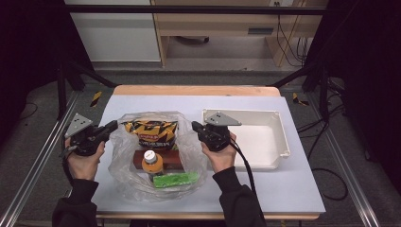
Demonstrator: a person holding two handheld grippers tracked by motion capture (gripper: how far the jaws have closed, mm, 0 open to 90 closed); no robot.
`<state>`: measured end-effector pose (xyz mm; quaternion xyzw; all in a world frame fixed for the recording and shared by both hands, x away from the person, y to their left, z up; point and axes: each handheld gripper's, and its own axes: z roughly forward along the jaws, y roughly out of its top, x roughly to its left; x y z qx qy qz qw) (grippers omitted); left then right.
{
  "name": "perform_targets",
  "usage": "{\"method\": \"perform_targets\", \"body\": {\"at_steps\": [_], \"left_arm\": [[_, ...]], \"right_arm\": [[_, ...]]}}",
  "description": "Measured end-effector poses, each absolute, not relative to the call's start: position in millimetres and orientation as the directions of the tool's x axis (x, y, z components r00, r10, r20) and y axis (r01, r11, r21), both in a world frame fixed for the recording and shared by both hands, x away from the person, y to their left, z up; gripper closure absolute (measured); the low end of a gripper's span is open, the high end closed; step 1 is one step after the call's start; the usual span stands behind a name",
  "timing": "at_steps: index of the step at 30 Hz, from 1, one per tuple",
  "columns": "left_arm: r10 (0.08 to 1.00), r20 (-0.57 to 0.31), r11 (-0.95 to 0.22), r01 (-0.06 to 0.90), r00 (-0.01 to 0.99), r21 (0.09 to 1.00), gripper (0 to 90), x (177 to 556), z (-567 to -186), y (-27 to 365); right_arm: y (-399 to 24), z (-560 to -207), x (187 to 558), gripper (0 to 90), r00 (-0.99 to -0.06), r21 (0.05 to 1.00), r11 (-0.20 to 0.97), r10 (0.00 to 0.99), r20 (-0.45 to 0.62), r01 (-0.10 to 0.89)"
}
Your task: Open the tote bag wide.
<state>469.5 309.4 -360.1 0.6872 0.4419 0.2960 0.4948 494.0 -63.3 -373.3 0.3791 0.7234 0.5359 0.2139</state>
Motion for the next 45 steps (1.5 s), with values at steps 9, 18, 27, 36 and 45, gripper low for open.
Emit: {"method": "perform_targets", "body": {"at_steps": [9,18,27,36,45], "left_arm": [[0.908,-0.014,-0.179,0.418,0.419,0.890,89.8,487.0,-388.2,303.7],[0.906,0.004,-0.229,0.484,0.423,0.845,89.8,491.3,-421.0,303.1],[0.903,-0.016,-0.239,0.534,0.429,0.811,89.6,490.9,-449.7,302.9],[0.903,-0.016,-0.262,0.578,0.430,0.773,89.2,494.0,-465.6,303.6],[0.921,-0.020,-0.232,0.589,0.388,0.775,65.2,490.0,-465.2,310.3]], "right_arm": [[-52.4,-393.2,501.8,89.7,-0.607,0.890,0.234,0.792,0.059,0.391],[-43.2,-416.7,507.0,88.6,-0.620,0.847,0.294,0.783,0.052,0.443],[-38.2,-426.4,506.0,87.7,-0.639,0.823,0.324,0.767,0.061,0.467],[-33.1,-433.9,506.5,87.4,-0.655,0.798,0.348,0.752,0.075,0.491],[-34.3,-432.9,502.9,75.5,-0.666,0.802,0.349,0.742,0.079,0.485]]}}
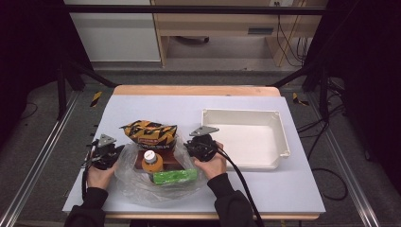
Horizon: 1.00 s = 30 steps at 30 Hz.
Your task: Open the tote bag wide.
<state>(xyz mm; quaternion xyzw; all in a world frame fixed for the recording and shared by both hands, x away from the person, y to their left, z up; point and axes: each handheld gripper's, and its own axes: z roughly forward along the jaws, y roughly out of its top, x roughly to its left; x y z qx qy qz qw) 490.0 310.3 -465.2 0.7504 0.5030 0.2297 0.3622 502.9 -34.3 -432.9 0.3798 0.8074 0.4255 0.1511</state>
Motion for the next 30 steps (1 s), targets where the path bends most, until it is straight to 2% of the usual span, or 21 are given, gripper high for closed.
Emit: {"method": "perform_targets", "body": {"at_steps": [1,2,5,7,8,12,18,26,27,30], "left_arm": [[0.921,-0.020,-0.232,0.589,0.388,0.775,59.0,490.0,-465.2,310.3],[0.926,-0.041,-0.197,0.576,0.374,0.793,53.0,485.9,-460.8,315.1],[0.924,-0.084,-0.146,0.549,0.372,0.823,41.0,477.7,-452.6,325.5],[0.925,-0.099,-0.127,0.542,0.367,0.831,36.7,475.0,-449.6,328.8],[0.926,-0.110,-0.105,0.527,0.360,0.844,35.1,469.8,-443.7,334.3],[0.927,-0.131,-0.057,0.476,0.352,0.877,32.4,456.9,-427.4,343.3],[0.920,-0.123,-0.048,0.419,0.372,0.907,31.9,442.7,-406.8,344.5],[0.897,-0.101,-0.068,0.360,0.431,0.930,32.4,424.0,-383.0,327.6],[0.890,-0.098,-0.074,0.355,0.444,0.932,32.4,419.9,-381.2,323.2],[0.886,-0.096,-0.080,0.354,0.453,0.932,32.3,416.2,-380.5,319.8]], "right_arm": [[-34.3,-432.9,502.9,75.5,-0.666,0.802,0.349,0.742,0.079,0.485],[-38.5,-428.4,500.1,69.9,-0.663,0.820,0.325,0.743,0.088,0.472],[-47.6,-417.5,494.0,63.1,-0.664,0.853,0.267,0.738,0.119,0.449],[-50.8,-413.2,491.8,61.5,-0.670,0.866,0.251,0.732,0.122,0.432],[-57.3,-404.0,486.2,57.9,-0.676,0.888,0.212,0.724,0.138,0.408],[-71.4,-388.5,474.9,52.8,-0.690,0.917,0.168,0.710,0.142,0.362],[-85.4,-375.5,455.7,49.4,-0.716,0.935,0.157,0.686,0.129,0.319],[-94.7,-369.6,420.4,38.0,-0.776,0.943,0.156,0.616,0.139,0.293],[-93.7,-373.0,412.8,32.5,-0.790,0.942,0.156,0.595,0.151,0.298],[-91.3,-378.1,406.6,28.0,-0.799,0.938,0.166,0.581,0.155,0.303]]}}
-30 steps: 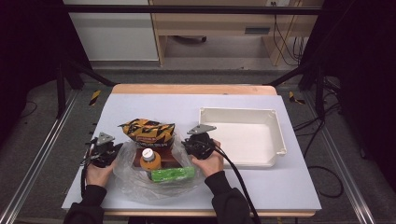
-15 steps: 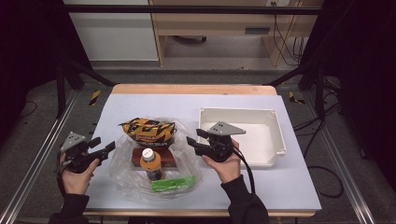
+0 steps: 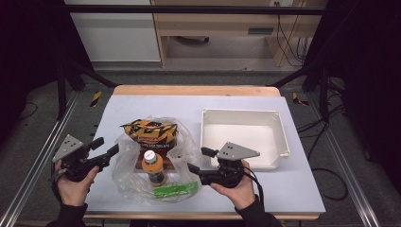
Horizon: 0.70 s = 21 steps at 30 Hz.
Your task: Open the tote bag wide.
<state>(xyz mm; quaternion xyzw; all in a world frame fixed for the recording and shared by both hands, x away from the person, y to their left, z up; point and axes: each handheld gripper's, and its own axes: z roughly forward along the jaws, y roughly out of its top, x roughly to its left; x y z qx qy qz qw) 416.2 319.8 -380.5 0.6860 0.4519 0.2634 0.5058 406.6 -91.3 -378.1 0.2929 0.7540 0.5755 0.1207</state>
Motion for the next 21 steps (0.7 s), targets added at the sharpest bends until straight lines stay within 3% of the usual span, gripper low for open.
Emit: {"method": "perform_targets", "body": {"at_steps": [5,13,15,21], "left_arm": [[0.876,-0.084,-0.094,0.339,0.476,0.936,30.5,402.8,-378.1,314.5],[0.866,-0.058,-0.132,0.341,0.496,0.931,29.1,386.5,-380.7,303.8],[0.864,-0.054,-0.149,0.357,0.500,0.922,32.9,384.6,-387.2,298.9],[0.846,-0.076,-0.189,0.431,0.528,0.882,56.3,387.3,-407.4,291.9]], "right_arm": [[-87.5,-396.9,403.0,24.9,-0.800,0.920,0.195,0.574,0.174,0.340],[-90.0,-407.7,404.4,34.9,-0.791,0.914,0.183,0.578,0.198,0.362],[-91.0,-408.3,404.7,46.4,-0.785,0.916,0.185,0.591,0.186,0.356],[-94.7,-412.5,408.3,62.8,-0.767,0.912,0.183,0.613,0.186,0.368]]}}
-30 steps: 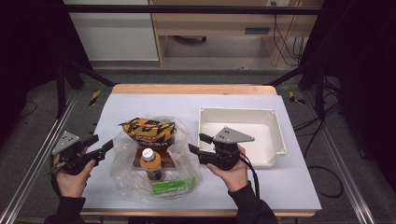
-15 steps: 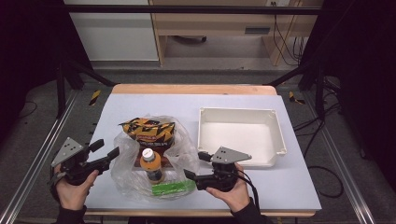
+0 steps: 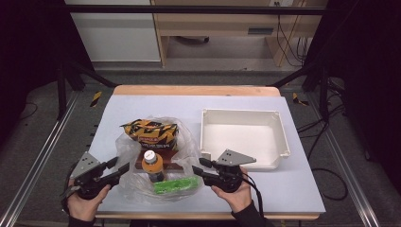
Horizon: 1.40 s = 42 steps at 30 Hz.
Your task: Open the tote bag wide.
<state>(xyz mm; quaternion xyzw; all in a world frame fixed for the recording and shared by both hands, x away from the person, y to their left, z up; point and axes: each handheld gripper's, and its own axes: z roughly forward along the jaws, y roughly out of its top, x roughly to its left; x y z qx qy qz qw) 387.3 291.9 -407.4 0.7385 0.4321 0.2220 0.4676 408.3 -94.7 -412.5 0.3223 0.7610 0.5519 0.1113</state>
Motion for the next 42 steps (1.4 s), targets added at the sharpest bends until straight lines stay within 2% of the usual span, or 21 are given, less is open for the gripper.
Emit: {"method": "perform_targets", "body": {"at_steps": [1,2,3,4,5,9,13,20,31,32,34,36,42], "left_arm": [[0.840,-0.079,-0.202,0.445,0.536,0.872,56.3,388.3,-410.7,290.0],[0.839,-0.079,-0.211,0.457,0.539,0.864,59.9,389.3,-413.7,288.3],[0.836,-0.083,-0.219,0.468,0.542,0.856,69.5,390.7,-416.5,286.9],[0.832,-0.090,-0.222,0.479,0.547,0.849,69.5,392.0,-419.2,286.0],[0.832,-0.085,-0.235,0.487,0.549,0.841,77.7,393.3,-423.6,284.5],[0.831,-0.087,-0.239,0.494,0.550,0.836,87.2,394.5,-427.4,285.0],[0.834,-0.087,-0.235,0.493,0.545,0.838,88.5,394.4,-427.9,286.4],[0.836,-0.091,-0.230,0.496,0.540,0.837,88.8,395.3,-428.8,287.7],[0.838,-0.087,-0.226,0.487,0.539,0.843,88.8,394.8,-428.7,287.5],[0.839,-0.085,-0.226,0.486,0.538,0.844,88.8,395.0,-428.9,287.6],[0.839,-0.085,-0.225,0.486,0.537,0.845,88.8,395.0,-429.0,287.7],[0.839,-0.085,-0.225,0.485,0.537,0.845,88.8,395.0,-429.0,288.5],[0.841,-0.084,-0.224,0.484,0.535,0.846,88.7,395.5,-429.5,288.8]], "right_arm": [[-94.7,-412.5,408.3,62.8,-0.767,0.912,0.183,0.613,0.186,0.368],[-95.5,-413.2,408.6,64.4,-0.768,0.913,0.182,0.614,0.185,0.366],[-96.5,-413.3,408.7,64.8,-0.768,0.911,0.180,0.611,0.192,0.370],[-96.5,-413.3,408.7,64.8,-0.768,0.911,0.180,0.611,0.192,0.370],[-96.8,-412.1,407.6,63.3,-0.772,0.913,0.175,0.605,0.195,0.368],[-100.2,-407.1,403.7,56.7,-0.779,0.920,0.174,0.600,0.184,0.351],[-107.5,-405.5,396.8,50.6,-0.785,0.919,0.180,0.592,0.183,0.350],[-115.3,-406.4,383.9,48.5,-0.805,0.920,0.190,0.564,0.184,0.344],[-99.4,-418.1,381.2,40.2,-0.838,0.905,0.240,0.510,0.191,0.352],[-99.1,-422.5,384.2,40.6,-0.837,0.901,0.217,0.496,0.229,0.376],[-99.2,-423.1,385.1,41.3,-0.837,0.901,0.217,0.496,0.231,0.377],[-100.7,-422.3,385.4,49.6,-0.839,0.907,0.204,0.492,0.231,0.369],[-102.8,-420.3,392.5,60.8,-0.807,0.915,0.152,0.539,0.240,0.374]]}}
